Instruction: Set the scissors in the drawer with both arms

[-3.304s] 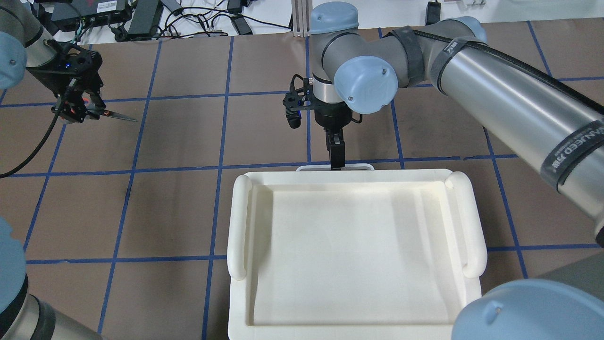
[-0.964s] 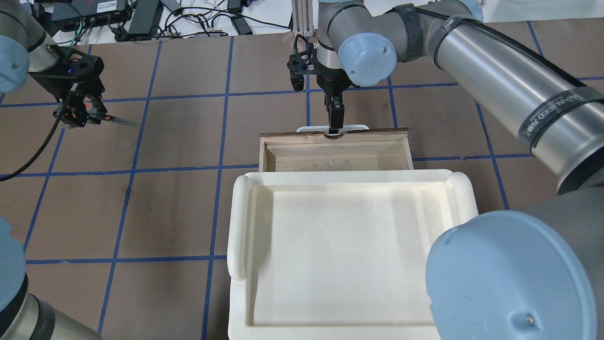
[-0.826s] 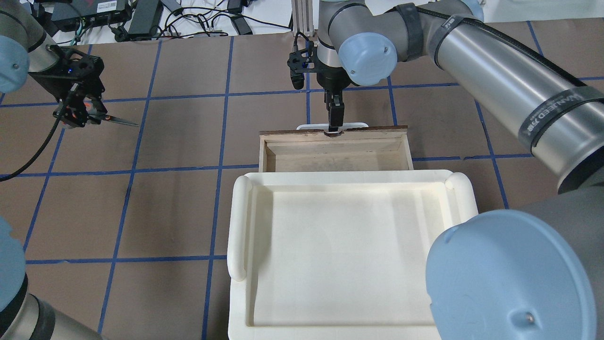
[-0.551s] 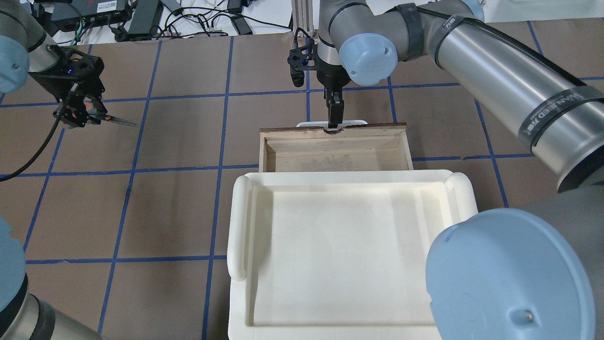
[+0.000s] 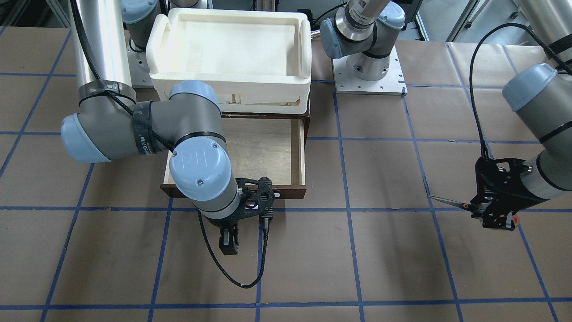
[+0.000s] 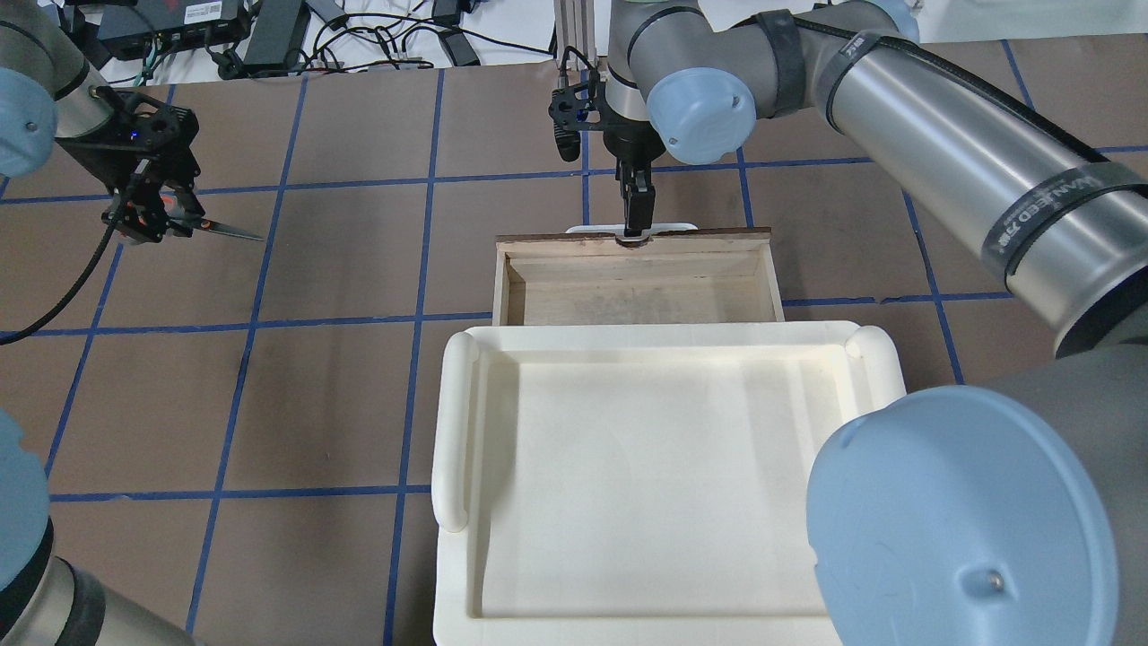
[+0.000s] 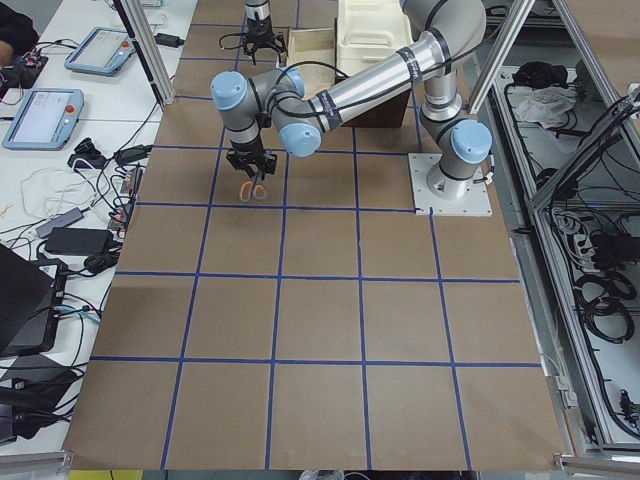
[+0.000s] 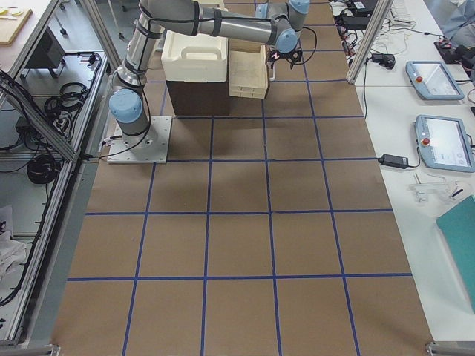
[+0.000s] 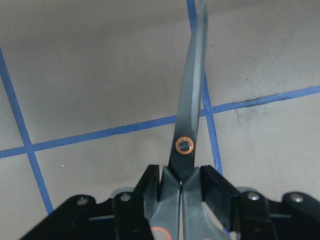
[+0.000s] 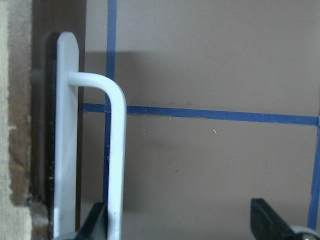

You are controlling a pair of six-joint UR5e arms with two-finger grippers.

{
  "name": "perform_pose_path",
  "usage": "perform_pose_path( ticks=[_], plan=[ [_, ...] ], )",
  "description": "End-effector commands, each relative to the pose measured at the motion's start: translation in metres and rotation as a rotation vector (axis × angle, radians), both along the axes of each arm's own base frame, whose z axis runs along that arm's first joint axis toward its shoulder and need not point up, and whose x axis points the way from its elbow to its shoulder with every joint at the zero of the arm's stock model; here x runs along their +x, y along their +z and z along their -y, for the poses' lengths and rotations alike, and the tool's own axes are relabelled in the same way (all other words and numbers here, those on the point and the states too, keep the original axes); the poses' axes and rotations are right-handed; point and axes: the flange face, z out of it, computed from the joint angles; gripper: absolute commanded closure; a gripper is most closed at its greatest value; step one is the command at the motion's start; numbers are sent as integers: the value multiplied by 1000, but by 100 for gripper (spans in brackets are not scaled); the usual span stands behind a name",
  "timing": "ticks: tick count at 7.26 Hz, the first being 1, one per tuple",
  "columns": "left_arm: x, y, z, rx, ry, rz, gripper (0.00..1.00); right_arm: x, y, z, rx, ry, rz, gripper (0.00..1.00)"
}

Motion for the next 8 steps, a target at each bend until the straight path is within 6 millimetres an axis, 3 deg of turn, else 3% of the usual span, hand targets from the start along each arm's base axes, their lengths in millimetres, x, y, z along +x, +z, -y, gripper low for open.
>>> perform_pose_path(
  ticks=[1, 5, 8],
  plan=[
    [0, -1, 0, 2, -9, 0, 100, 0, 3, 3, -8, 0, 4, 0],
    [0, -1, 0, 2, -11, 0, 100, 2, 3, 6, -7, -13, 17, 0],
    [-5, -1, 0, 10, -6, -4, 100, -2, 14, 3, -9, -42, 15, 0]
  ],
)
